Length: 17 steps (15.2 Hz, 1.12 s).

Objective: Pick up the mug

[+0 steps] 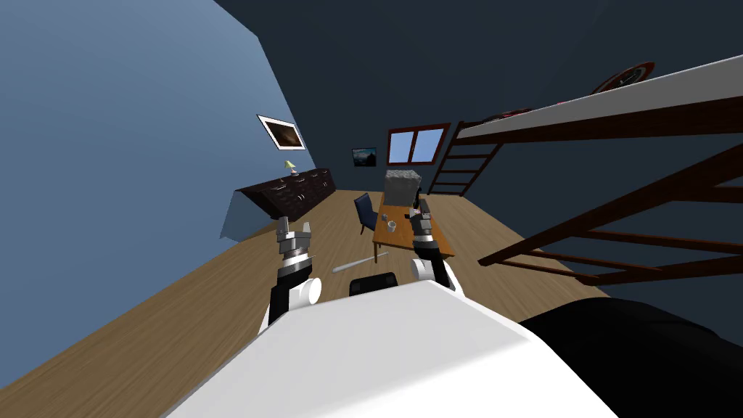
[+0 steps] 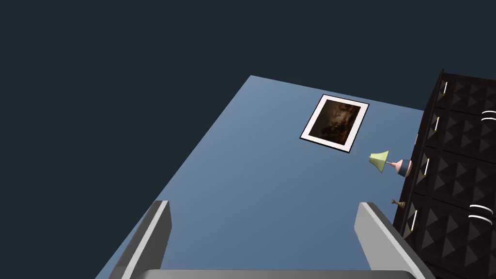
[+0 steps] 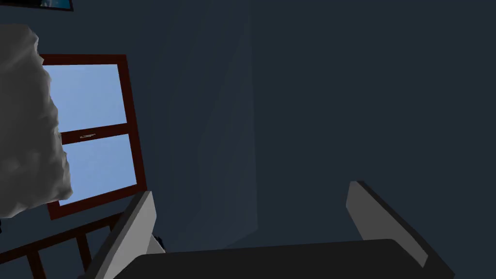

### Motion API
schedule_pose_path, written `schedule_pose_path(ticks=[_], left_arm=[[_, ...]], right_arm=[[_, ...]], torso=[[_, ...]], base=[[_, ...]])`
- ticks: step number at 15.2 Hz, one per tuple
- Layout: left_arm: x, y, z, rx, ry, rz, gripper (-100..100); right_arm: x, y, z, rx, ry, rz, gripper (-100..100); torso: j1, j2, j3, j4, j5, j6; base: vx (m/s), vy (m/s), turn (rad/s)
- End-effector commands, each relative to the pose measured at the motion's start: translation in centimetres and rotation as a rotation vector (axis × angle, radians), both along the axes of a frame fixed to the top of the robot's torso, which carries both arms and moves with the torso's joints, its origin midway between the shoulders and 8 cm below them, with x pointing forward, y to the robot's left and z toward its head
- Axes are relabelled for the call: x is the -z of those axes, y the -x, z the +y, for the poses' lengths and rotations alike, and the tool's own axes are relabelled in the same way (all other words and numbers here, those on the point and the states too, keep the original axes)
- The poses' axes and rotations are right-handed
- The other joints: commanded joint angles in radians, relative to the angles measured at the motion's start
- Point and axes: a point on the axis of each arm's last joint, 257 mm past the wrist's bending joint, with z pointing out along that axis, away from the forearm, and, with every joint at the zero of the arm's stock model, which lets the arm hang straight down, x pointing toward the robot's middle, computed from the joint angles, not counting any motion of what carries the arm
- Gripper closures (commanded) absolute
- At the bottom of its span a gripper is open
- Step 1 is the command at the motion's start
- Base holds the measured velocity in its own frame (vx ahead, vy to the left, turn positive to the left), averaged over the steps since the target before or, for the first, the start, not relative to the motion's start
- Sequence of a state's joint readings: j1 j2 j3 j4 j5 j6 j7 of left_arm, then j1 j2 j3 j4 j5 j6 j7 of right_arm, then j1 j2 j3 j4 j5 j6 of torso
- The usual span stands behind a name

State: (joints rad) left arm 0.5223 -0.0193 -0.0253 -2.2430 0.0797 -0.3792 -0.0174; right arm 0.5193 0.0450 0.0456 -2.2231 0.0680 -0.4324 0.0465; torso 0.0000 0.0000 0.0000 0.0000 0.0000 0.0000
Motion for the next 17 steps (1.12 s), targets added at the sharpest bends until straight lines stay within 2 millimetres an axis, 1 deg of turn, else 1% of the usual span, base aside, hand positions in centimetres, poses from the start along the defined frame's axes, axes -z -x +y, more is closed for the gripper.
schedule_pose_path(ticks=[1, 2, 3, 4, 5, 6, 7, 8, 9, 10, 11, 12, 13, 15, 16, 17], left_arm=[[0.0, 0.0, 0.0, 0.000, 0.000, 0.000, 0], [0.0, 0.0, 0.0, 0.000, 0.000, 0.000, 0], [0.0, 0.0, 0.0, 0.000, 0.000, 0.000, 0], [0.0, 0.0, 0.0, 0.000, 0.000, 0.000, 0], [0.0, 0.0, 0.0, 0.000, 0.000, 0.000, 0], [0.0, 0.0, 0.0, 0.000, 0.000, 0.000, 0], [0.0, 0.0, 0.0, 0.000, 0.000, 0.000, 0], [0.0, 0.0, 0.0, 0.000, 0.000, 0.000, 0], [0.0, 0.0, 0.0, 0.000, 0.000, 0.000, 0], [0.0, 0.0, 0.0, 0.000, 0.000, 0.000, 0], [0.0, 0.0, 0.0, 0.000, 0.000, 0.000, 0], [0.0, 0.0, 0.0, 0.000, 0.000, 0.000, 0], [0.0, 0.0, 0.0, 0.000, 0.000, 0.000, 0], [0.0, 0.0, 0.0, 0.000, 0.000, 0.000, 0], [0.0, 0.0, 0.0, 0.000, 0.000, 0.000, 0], [0.0, 0.0, 0.0, 0.000, 0.000, 0.000, 0]], right_arm=[[0.6, -0.3, 0.6, -0.026, 0.046, 0.018, -100], [0.6, -0.3, 0.6, -0.026, 0.046, 0.018, -100], [1.3, -0.5, 1.1, -0.045, 0.080, 0.034, -100], [1.3, -0.5, 1.1, -0.046, 0.082, 0.035, -100], [2.1, -0.8, 1.6, -0.065, 0.117, 0.054, -100], [2.1, -0.8, 1.7, -0.068, 0.123, 0.056, -100], [3.1, -1.1, 2.2, -0.086, 0.157, 0.077, -100], [3.2, -1.1, 2.2, -0.092, 0.168, 0.079, -100], [4.4, -1.5, 2.7, -0.108, 0.200, 0.104, -100], [4.5, -1.4, 2.7, -0.115, 0.215, 0.107, -100], [5.8, -1.8, 3.2, -0.130, 0.247, 0.133, -100], [5.9, -1.7, 3.2, -0.139, 0.266, 0.137, -100], [7.4, -2.1, 3.6, -0.154, 0.300, 0.166, -100], [7.6, -2.0, 3.6, -0.163, 0.321, 0.170, -100], [9.3, -2.3, 3.9, -0.182, 0.367, 0.203, -100], [9.4, -2.2, 3.9, -0.187, 0.378, 0.205, -100]], torso=[[0.000, 0.000, 0.000, 0.000, 0.000, 0.000], [0.000, 0.000, 0.000, 0.000, 0.000, 0.000], [0.001, 0.000, 0.000, 0.000, 0.000, 0.000], [0.001, 0.001, 0.000, 0.000, 0.000, 0.000], [0.002, 0.001, 0.001, 0.000, 0.000, 0.000], [0.002, 0.001, 0.001, 0.000, 0.000, 0.000], [0.002, 0.001, 0.001, 0.000, 0.000, 0.000], [0.002, 0.001, 0.001, 0.000, 0.000, 0.000], [0.002, 0.001, 0.001, 0.000, 0.000, 0.000], [0.002, 0.001, 0.001, 0.000, 0.000, 0.000], [0.003, 0.001, 0.001, 0.000, 0.001, 0.000], [0.003, 0.001, 0.001, 0.000, 0.001, 0.000], [0.003, 0.001, 0.001, 0.000, 0.001, 0.000], [0.003, 0.002, 0.001, 0.000, 0.001, 0.000], [0.002, 0.002, 0.001, 0.000, 0.001, 0.000], [0.002, 0.002, 0.001, 0.000, 0.000, 0.000]], base=[[-0.004, 0.012, 0.038], [-0.010, 0.018, 0.044], [-0.015, 0.027, 0.055], [-0.017, 0.029, 0.045], [-0.018, 0.032, 0.051], [-0.018, 0.034, 0.054], [-0.014, 0.035, 0.067], [-0.015, 0.035, 0.060], [-0.018, 0.041, 0.088], [-0.017, 0.044, 0.082], [-0.022, 0.051, 0.099], [-0.023, 0.042, 0.079], [-0.028, 0.041, 0.096], [-0.026, 0.038, 0.059], [-0.018, 0.038, 0.085], [-0.016, 0.040, 0.094]])
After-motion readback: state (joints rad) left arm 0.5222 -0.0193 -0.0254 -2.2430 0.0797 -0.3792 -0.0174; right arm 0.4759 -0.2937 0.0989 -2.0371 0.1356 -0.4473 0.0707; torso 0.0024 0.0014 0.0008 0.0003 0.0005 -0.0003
